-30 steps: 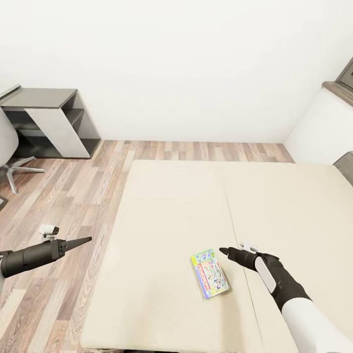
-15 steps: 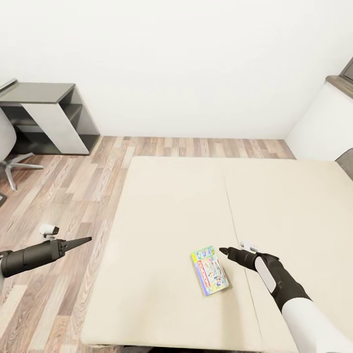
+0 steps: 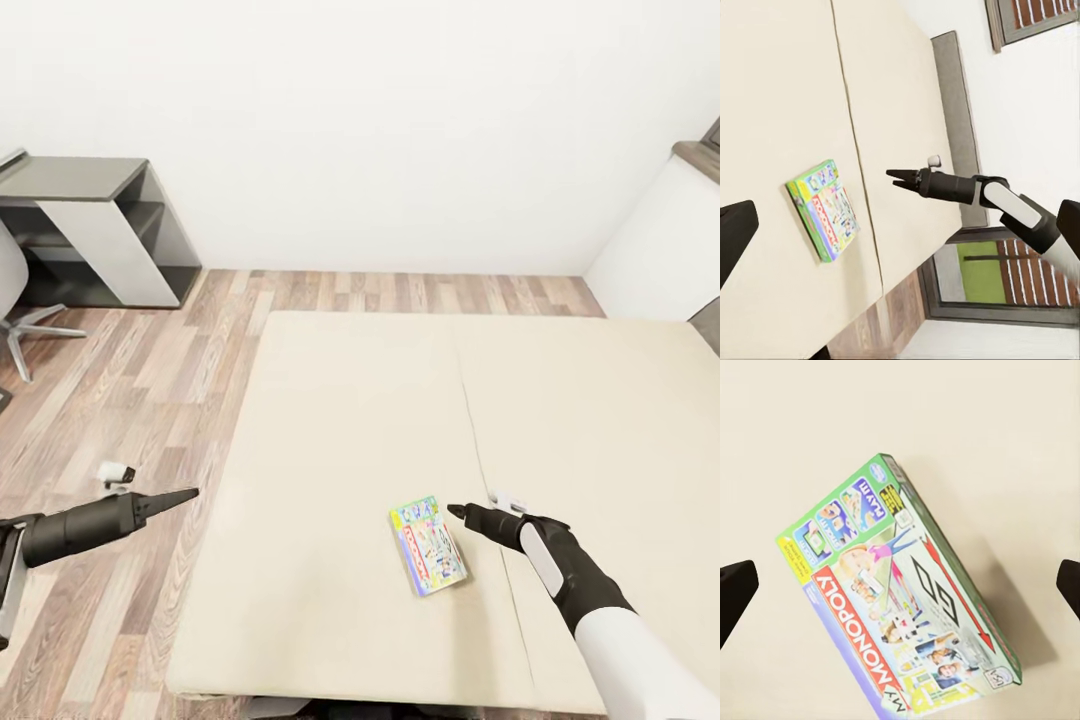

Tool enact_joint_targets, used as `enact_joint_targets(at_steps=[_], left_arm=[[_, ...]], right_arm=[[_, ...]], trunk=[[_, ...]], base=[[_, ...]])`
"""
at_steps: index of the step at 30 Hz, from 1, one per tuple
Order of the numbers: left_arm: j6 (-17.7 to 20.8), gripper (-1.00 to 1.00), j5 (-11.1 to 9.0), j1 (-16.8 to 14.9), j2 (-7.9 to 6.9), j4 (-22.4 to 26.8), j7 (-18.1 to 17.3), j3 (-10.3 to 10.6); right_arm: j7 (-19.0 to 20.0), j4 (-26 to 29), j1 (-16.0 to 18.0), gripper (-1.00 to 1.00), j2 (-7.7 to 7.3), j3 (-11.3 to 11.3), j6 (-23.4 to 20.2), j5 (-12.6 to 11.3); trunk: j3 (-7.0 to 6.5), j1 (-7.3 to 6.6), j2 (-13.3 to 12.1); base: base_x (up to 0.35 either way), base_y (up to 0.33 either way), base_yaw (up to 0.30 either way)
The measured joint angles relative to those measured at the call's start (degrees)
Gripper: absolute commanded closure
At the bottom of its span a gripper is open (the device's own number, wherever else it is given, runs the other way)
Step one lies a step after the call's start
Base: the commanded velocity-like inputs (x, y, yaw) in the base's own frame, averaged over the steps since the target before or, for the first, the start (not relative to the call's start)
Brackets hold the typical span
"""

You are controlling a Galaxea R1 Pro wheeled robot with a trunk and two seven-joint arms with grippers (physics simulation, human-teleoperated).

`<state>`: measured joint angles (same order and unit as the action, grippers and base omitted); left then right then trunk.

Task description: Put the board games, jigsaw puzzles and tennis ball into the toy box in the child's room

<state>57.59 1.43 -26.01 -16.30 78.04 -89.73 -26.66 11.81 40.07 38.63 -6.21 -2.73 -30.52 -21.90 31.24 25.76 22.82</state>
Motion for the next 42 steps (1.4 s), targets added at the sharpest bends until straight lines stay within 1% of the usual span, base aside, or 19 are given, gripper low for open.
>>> enact_joint_targets(at_steps=[1,4,8,17,42], left_arm=[[0.01,-1.0,0.0,-0.02,0.45,-0.14,0.0,1.33],[0.05,-1.0,0.03,-0.05,0.96,-0.32,0.0,3.31],[0.05,-1.0,-0.1,-0.06,1.26,-0.42,-0.01,4.35],[0.0,-1.0,-0.01,-0.06,1.29,-0.53,0.0,4.82],[-0.07,-1.0,0.14,-0.07,1.19,-0.65,0.01,4.93]], right_arm=[[0.02,0.1,-0.03,-1.0,-0.02,0.02,-0.02,0.0],[0.03,0.22,-0.1,-1.0,-0.05,0.06,-0.08,-0.05],[0.08,0.16,-0.16,-1.0,-0.04,0.1,-0.08,-0.03],[0.16,0.05,-0.48,-1.0,-0.06,0.04,-0.1,-0.03],[0.41,0.16,-0.51,-1.0,-0.06,0.02,-0.06,-0.02]], trunk=[[0.09,0.0,0.0],[0.38,0.0,0.0],[0.76,0.0,0.0],[1.61,0.0,0.0],[3.97,0.0,0.0]], base=[[0.0,0.0,0.0],[0.0,0.0,0.0],[0.0,0.0,0.0],[0.0,0.0,0.0],[0.0,0.0,0.0]])
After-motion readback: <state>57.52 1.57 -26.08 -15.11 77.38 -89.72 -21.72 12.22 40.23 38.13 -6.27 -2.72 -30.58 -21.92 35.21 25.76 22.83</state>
